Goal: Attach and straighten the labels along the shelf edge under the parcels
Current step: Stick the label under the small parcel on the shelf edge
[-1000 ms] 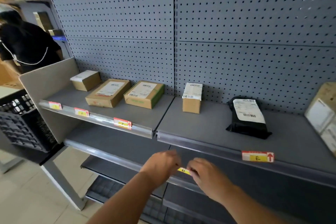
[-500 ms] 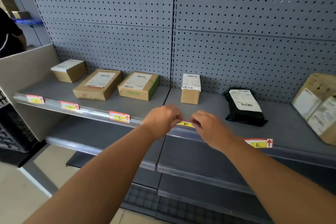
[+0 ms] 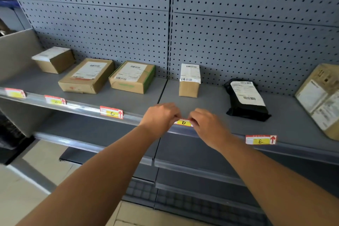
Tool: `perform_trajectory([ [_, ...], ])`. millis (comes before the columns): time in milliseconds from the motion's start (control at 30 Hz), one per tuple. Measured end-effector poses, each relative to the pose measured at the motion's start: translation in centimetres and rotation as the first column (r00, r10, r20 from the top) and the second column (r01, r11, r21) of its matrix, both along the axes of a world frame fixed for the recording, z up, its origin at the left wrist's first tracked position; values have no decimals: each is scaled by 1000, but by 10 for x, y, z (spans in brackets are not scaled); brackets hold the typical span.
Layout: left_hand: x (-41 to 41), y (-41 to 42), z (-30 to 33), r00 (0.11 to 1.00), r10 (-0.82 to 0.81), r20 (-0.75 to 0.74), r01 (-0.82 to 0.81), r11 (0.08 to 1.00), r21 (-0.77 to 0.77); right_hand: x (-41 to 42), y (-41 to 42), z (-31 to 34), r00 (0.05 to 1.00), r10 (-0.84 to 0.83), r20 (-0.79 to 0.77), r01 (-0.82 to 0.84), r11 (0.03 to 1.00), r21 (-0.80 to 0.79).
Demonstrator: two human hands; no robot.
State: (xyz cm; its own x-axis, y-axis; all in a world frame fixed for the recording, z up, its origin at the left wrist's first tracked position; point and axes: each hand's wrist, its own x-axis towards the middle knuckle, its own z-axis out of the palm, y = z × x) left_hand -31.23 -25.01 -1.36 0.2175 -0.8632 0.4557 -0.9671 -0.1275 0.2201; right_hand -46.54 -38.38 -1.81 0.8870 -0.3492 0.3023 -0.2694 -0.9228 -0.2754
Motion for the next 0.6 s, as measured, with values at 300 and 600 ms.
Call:
perform_trajectory([
  [300,11,6,0,998,-26,-54,32,994,104,0,-3,6,994,87,-61,-85,996,33],
  [600,1,-4,0,999,-36,23,34,996,81,-9,-9,0,993,116,6,-116,990,-77],
])
